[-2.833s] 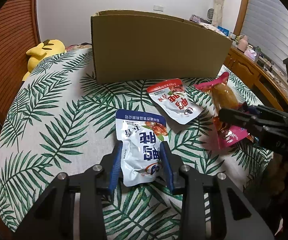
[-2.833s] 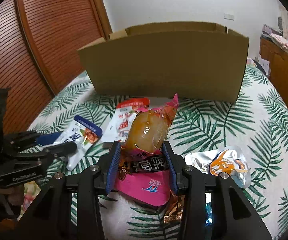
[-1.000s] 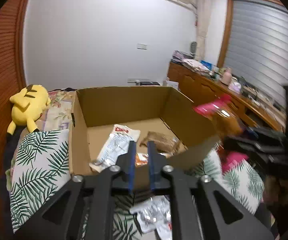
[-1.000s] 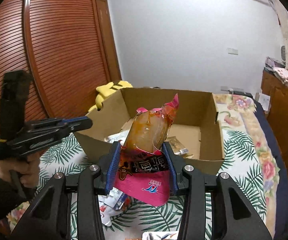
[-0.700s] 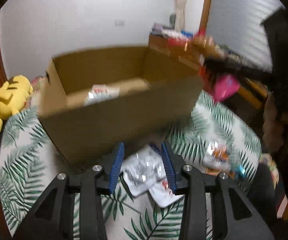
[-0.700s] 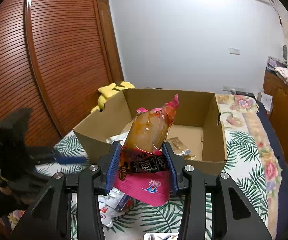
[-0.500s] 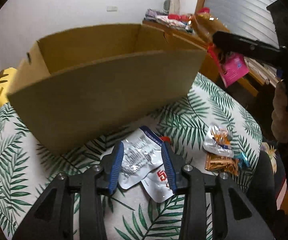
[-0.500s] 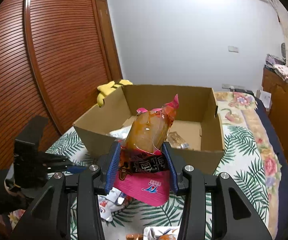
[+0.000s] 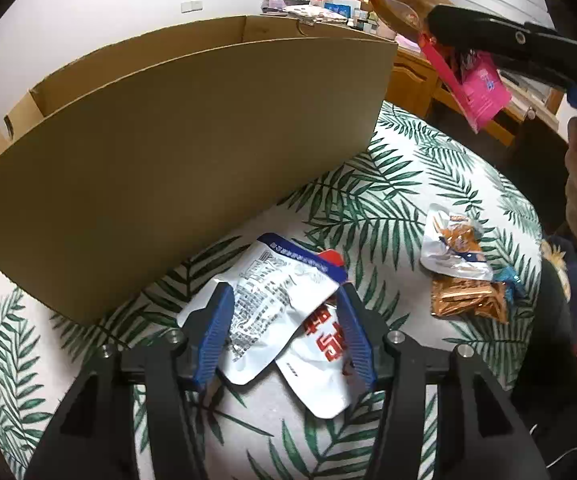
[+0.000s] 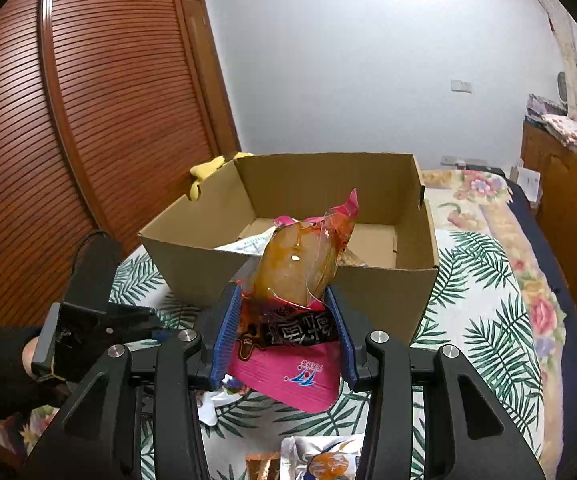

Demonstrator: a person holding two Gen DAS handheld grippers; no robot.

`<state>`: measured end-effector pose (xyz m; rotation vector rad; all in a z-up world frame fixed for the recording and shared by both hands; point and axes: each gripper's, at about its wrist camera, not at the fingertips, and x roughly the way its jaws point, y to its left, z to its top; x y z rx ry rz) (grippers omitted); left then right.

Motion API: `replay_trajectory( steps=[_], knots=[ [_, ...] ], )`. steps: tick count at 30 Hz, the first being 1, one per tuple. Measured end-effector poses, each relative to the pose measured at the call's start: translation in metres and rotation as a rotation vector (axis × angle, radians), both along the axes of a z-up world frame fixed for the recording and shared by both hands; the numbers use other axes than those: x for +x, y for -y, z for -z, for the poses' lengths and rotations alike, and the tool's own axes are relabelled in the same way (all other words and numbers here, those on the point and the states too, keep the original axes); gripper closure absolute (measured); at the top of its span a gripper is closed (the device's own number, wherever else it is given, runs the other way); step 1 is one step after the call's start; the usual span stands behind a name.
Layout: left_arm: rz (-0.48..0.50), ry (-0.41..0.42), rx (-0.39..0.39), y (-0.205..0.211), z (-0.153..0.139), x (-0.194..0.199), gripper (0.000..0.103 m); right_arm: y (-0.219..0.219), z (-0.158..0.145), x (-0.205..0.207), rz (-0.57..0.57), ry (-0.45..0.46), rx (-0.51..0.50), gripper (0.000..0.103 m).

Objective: Organize snacks
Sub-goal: 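Grasp a second white duck-neck pouch with the left gripper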

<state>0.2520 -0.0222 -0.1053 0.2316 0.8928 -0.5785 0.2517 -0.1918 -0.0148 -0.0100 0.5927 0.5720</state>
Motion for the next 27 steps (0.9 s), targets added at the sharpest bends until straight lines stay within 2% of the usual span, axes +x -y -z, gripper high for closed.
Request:
replay_trajectory(
  steps=[1, 3, 4, 5, 7, 8, 10, 11, 13, 16, 18, 20, 27],
  knots=[
    [0.006, 0.002, 0.005, 0.0, 0.001, 0.0, 0.047, 0.0, 0.0, 0.0, 0.0, 0.0, 0.0, 0.06],
    [0.029, 0.008, 0.015, 0.001, 0.003, 0.0, 0.037, 0.001, 0.0, -0.001, 0.001, 0.0, 0.002, 0.06],
    [0.039, 0.014, 0.032, 0.002, 0.004, 0.0, 0.035, 0.001, 0.0, 0.0, 0.001, -0.001, 0.002, 0.06],
    [0.031, 0.018, 0.054, 0.004, 0.006, 0.002, 0.036, 0.001, 0.0, 0.0, 0.002, 0.0, 0.003, 0.06],
    [0.022, 0.022, 0.05, 0.004, 0.007, 0.004, 0.036, 0.003, 0.0, -0.001, 0.004, 0.002, 0.004, 0.06],
    [0.018, 0.018, 0.043, 0.003, 0.007, 0.006, 0.037, 0.003, 0.0, -0.002, 0.004, 0.002, 0.004, 0.06],
    [-0.001, 0.007, 0.024, 0.0, 0.008, 0.012, 0.046, 0.004, 0.001, -0.002, 0.006, 0.0, 0.006, 0.06],
    [-0.009, -0.014, 0.012, -0.002, 0.01, 0.016, 0.055, 0.005, 0.001, -0.002, 0.007, -0.001, 0.006, 0.06],
    [-0.019, -0.03, -0.024, -0.007, 0.01, 0.021, 0.055, 0.005, 0.002, -0.002, 0.008, -0.003, 0.005, 0.06],
    [-0.015, -0.012, 0.016, -0.003, 0.009, 0.017, 0.058, 0.006, 0.004, -0.002, 0.011, -0.006, 0.006, 0.06],
    [-0.022, 0.008, 0.036, 0.0, 0.008, 0.014, 0.064, 0.006, 0.005, -0.003, 0.012, -0.01, 0.008, 0.06],
    [-0.036, 0.006, 0.013, 0.0, 0.004, 0.013, 0.067, 0.006, 0.005, -0.003, 0.013, -0.013, 0.007, 0.06],
    [-0.073, -0.015, -0.035, -0.014, 0.0, 0.005, 0.068, 0.005, 0.005, -0.005, 0.012, -0.014, 0.003, 0.06]
  ],
)
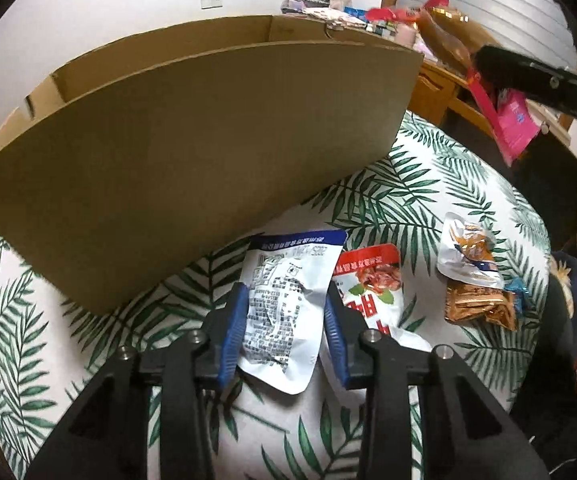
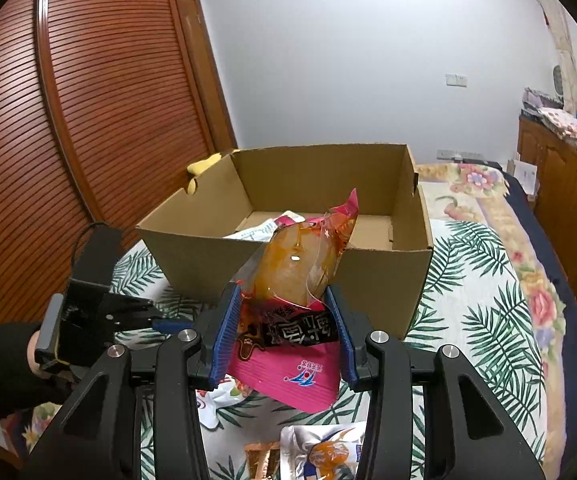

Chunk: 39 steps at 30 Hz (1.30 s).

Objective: Organize snacks
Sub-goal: 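Grasp a second white duck-neck pouch with the left gripper, then carry the white pouch with the left gripper while the right carries the pink pack, release both into box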

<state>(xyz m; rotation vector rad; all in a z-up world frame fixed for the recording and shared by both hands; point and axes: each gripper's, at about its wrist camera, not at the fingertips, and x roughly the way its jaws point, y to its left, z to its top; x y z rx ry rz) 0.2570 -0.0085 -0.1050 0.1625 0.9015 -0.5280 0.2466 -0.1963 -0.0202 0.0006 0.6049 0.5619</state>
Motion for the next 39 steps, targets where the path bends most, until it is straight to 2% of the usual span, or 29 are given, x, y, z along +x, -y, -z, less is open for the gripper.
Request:
replay_trajectory(
  steps=[7, 13, 18, 22, 29, 39],
  knots=[
    [-0.022, 0.053, -0.073, -0.012, -0.029, -0.02, 0.068, -0.004, 0.001, 0.003, -0.004, 0.002, 0.0, 0.06],
    [-0.03, 0.153, -0.135, -0.012, -0.071, -0.026, 0.068, -0.01, -0.006, 0.007, -0.014, 0.019, -0.002, 0.06],
    [-0.041, 0.254, -0.179, -0.011, -0.113, -0.013, 0.068, -0.014, -0.02, 0.023, -0.02, 0.047, 0.001, 0.06],
    [-0.063, 0.305, -0.192, -0.015, -0.136, 0.01, 0.068, -0.019, -0.03, 0.042, -0.025, 0.059, 0.004, 0.06],
    [-0.115, 0.326, -0.178, -0.022, -0.143, 0.055, 0.068, -0.029, -0.032, 0.077, -0.018, 0.066, -0.013, 0.06],
    [-0.171, 0.288, -0.138, -0.017, -0.117, 0.1, 0.067, -0.029, -0.014, 0.109, -0.004, 0.012, -0.013, 0.06]
  ],
)
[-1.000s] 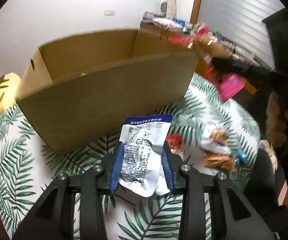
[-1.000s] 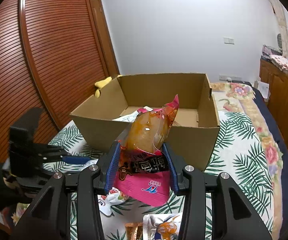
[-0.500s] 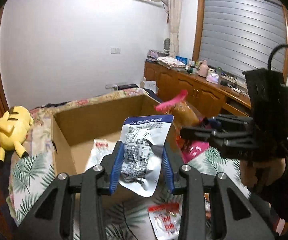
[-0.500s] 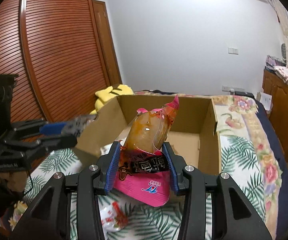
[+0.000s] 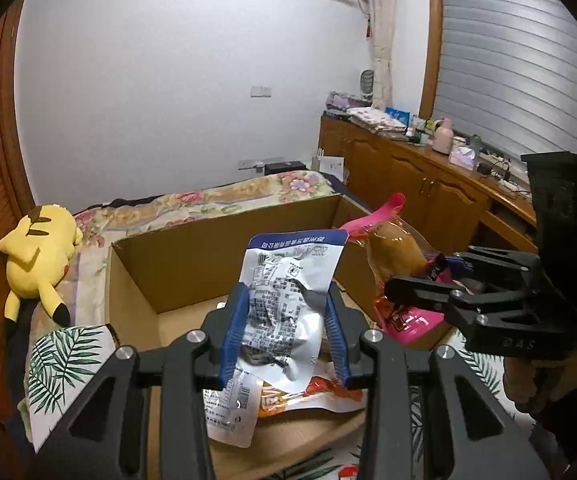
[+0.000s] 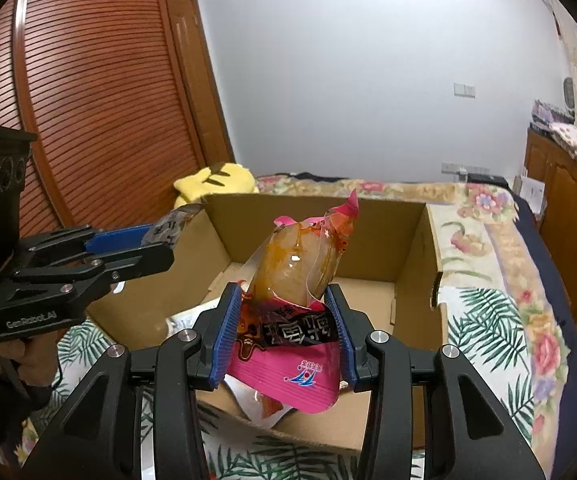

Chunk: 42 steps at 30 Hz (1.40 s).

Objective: Organize snacks
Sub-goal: 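Carry the white pouch with the left gripper while the right carries the pink pack, release both into box, then move both tools back toward the remaining snacks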

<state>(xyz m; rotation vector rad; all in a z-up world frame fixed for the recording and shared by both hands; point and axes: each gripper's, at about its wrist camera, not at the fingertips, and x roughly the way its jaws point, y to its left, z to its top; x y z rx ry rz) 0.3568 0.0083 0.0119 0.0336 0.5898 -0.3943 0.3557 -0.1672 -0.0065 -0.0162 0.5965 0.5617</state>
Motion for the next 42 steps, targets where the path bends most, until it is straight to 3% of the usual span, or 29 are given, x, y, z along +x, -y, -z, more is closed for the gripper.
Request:
replay_trajectory(
  steps=[10, 13, 18, 30, 42],
  knots=[
    [-0.045, -0.048, 0.051, 0.007, 0.021, 0.013, 0.066, -0.008, 0.019, 0.011, 0.0, -0.054, -0.038, 0.059],
    [-0.061, -0.041, 0.064, 0.008, 0.021, 0.009, 0.053, -0.01, 0.021, 0.01, 0.01, -0.051, -0.057, 0.055],
    [-0.066, -0.05, 0.044, 0.002, 0.018, -0.001, 0.048, -0.008, 0.014, 0.0, 0.016, -0.045, -0.039, 0.052],
    [-0.026, 0.013, 0.034, -0.001, -0.003, -0.079, 0.047, 0.046, 0.006, -0.103, 0.098, -0.008, -0.031, 0.052],
    [0.0, -0.035, 0.012, 0.009, 0.026, -0.149, 0.046, 0.085, 0.037, -0.188, 0.159, -0.093, -0.046, 0.052]
  ],
)
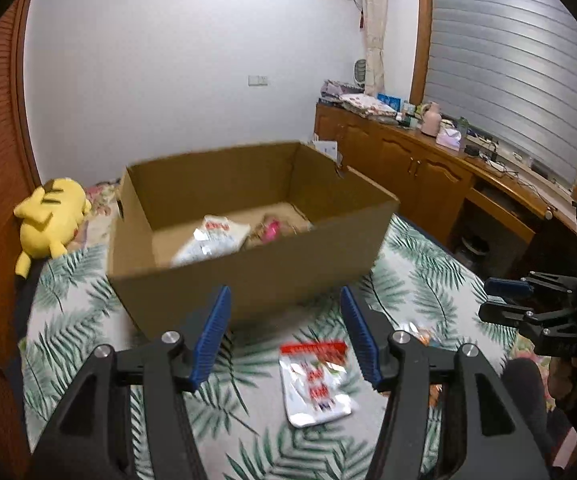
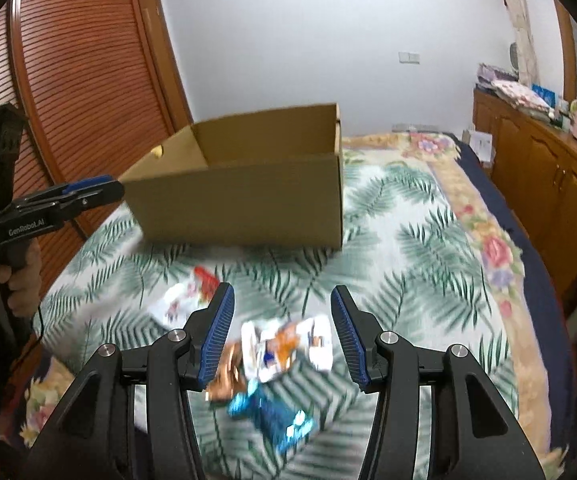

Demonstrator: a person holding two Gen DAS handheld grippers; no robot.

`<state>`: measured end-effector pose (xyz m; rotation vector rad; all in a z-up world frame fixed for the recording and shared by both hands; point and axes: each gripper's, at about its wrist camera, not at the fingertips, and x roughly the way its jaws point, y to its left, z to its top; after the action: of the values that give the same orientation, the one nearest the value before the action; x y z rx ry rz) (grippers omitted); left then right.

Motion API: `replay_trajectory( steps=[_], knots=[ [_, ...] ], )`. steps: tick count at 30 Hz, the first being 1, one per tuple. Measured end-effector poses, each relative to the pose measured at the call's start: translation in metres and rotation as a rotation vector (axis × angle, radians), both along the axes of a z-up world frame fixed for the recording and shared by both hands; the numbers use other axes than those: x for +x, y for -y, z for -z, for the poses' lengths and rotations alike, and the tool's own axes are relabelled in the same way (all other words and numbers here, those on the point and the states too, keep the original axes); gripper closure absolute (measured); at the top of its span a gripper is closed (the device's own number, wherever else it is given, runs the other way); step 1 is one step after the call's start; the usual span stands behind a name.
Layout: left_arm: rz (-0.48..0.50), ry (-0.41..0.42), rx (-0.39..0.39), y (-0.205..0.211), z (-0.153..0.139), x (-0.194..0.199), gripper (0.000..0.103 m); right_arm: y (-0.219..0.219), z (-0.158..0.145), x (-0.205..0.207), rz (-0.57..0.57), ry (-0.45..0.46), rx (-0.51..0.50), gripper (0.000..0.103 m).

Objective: Organize snacks
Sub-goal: 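Move both tools back toward the remaining snacks, then grasp the red-topped white pouch with the left gripper while the right grasps the silver-orange bag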

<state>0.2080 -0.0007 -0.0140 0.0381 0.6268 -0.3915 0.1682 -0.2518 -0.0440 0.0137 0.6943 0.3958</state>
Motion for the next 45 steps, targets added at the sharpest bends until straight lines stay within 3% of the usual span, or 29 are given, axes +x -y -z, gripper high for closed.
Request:
replay_trajectory(
  steps=[9, 24, 37, 45],
  knots=[
    [0.001, -0.092, -0.003, 0.018, 0.039, -0.018, 0.045, 0.012, 0.034, -0.021, 0.013, -0.089, 0.061, 0.052],
    [-0.002, -0.222, 0.058, 0.043, 0.082, 0.004, 0.045, 0.018, 0.069, 0.009, 0.067, -0.224, 0.119, 0.047],
    [-0.027, -0.296, 0.092, 0.045, 0.107, 0.022, 0.045, -0.007, 0.073, 0.025, 0.03, -0.221, 0.026, 0.045],
    [-0.018, -0.289, 0.1, 0.049, 0.109, 0.028, 0.042, -0.01, 0.079, 0.034, 0.023, -0.212, -0.025, 0.045]
  ],
)
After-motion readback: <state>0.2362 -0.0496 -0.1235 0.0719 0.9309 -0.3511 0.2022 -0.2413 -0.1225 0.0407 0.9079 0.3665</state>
